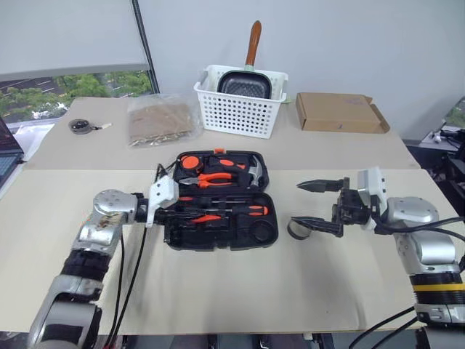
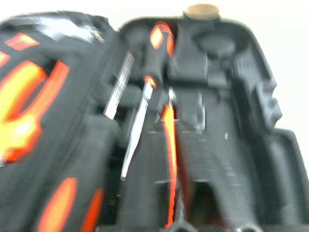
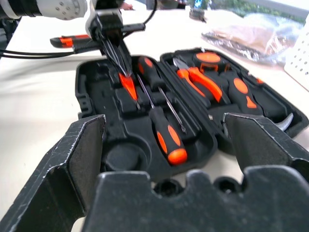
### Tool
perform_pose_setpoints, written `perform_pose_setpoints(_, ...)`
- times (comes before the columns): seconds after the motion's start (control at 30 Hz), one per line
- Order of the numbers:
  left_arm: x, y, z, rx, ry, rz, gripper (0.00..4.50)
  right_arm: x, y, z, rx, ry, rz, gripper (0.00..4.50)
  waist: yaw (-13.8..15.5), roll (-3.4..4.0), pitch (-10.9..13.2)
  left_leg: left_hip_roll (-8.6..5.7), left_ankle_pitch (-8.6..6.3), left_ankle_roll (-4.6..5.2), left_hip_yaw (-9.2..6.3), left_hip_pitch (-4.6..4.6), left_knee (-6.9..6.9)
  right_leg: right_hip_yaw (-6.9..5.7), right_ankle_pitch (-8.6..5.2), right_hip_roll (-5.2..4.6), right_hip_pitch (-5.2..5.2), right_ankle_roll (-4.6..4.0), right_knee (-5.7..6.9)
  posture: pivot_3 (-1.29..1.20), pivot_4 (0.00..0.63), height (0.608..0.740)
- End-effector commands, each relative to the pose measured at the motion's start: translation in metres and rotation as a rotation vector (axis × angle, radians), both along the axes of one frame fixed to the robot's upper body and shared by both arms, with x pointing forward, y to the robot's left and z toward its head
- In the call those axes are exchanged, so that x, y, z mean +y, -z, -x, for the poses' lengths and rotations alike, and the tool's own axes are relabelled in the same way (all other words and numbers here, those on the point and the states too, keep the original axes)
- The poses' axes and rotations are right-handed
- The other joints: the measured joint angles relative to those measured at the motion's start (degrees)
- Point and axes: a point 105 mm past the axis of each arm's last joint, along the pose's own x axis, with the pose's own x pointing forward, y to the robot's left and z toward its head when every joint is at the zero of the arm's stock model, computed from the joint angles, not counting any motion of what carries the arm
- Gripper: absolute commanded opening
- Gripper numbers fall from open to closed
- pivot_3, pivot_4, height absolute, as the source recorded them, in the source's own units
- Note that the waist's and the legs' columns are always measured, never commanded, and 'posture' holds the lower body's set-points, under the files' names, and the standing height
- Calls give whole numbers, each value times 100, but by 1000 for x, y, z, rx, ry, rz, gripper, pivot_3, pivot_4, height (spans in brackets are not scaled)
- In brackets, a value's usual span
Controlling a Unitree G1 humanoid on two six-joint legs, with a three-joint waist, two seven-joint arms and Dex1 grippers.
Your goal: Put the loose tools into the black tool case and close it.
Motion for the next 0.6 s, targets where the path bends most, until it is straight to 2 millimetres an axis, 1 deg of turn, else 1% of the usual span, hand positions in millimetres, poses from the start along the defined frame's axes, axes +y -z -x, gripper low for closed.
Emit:
perform_pose_setpoints(0.03,25,-38,11,-105,-218,113,2188,13,-19,3,-43,-79,-50,4500,-10,0,0,0,0,0,0,3,-3,3,-1,-5,1,1,-1,0,150,700)
perform_pose_setpoints(0.1,39,-43,17,-124,-349,146,2984,18,-23,2,-38,-109,-68,4500,-10,0,0,0,0,-1,0,7,-6,4,-1,-10,3,1,-2,0,150,700)
perform_pose_setpoints(0.13,53,-43,19,-140,-460,149,3413,21,-25,0,-33,-127,-81,4500,-4,-1,1,0,0,-1,0,8,-6,4,-1,-13,4,1,-2,0,150,700)
perform_pose_setpoints(0.17,66,-42,21,-149,-562,148,3651,24,-26,-1,-28,-143,-89,4500,-1,0,0,0,0,-1,0,8,-6,2,-1,-13,3,1,-3,0,150,700)
perform_pose_setpoints(0.2,76,-41,23,-163,-644,140,4069,25,-26,-2,-25,-156,-92,4500,2,-1,1,0,0,-1,0,8,-6,4,-1,-13,3,1,-3,0,150,700)
perform_pose_setpoints(0.23,81,-41,25,-172,-690,133,4431,26,-26,-2,-23,-163,-92,4500,5,-1,1,0,0,-1,0,9,-5,4,0,-12,4,1,-3,0,150,700)
perform_pose_setpoints(0.3,99,-39,36,-182,-840,171,4470,27,-26,-5,-4,-193,-108,4500,37,-3,2,0,0,-2,0,9,-5,0,0,-12,5,0,-3,0,150,700)
perform_pose_setpoints(0.37,116,-28,52,-177,-990,172,4470,27,-27,-10,31,-223,-137,4500,32,-3,1,-2,0,-4,-2,9,-5,-3,1,-17,9,-2,-5,0,150,700)
perform_pose_setpoints(0.4,122,-20,60,-168,-1042,140,4470,26,-25,-11,37,-245,-121,4500,25,-3,1,-3,-1,-3,-1,10,-5,0,1,-18,8,-2,-10,0,150,700)
perform_pose_setpoints(0.43,128,-12,66,-153,-1088,106,4470,24,-23,-12,41,-265,-99,4500,21,-3,1,-2,-2,-1,-1,10,-6,1,3,-23,11,-4,-12,0,150,700)
perform_pose_setpoints(0.47,134,0,73,-121,-1132,44,4470,23,-22,-14,46,-276,-73,4500,20,-3,1,-3,-4,1,-1,10,-6,2,11,-24,11,-18,-15,0,150,700)
perform_pose_setpoints(0.53,145,14,84,-105,-1193,-37,4470,22,-22,-20,62,-284,-57,4500,27,-3,1,-3,-4,2,0,9,-9,-1,25,-18,8,-44,-20,0,150,700)
perform_pose_setpoints(0.6,153,23,93,-74,-1254,-21,4470,23,-26,-24,55,-315,-53,4500,32,-3,1,-3,-5,-1,0,5,-10,-6,21,-15,-1,-50,-16,0,150,700)
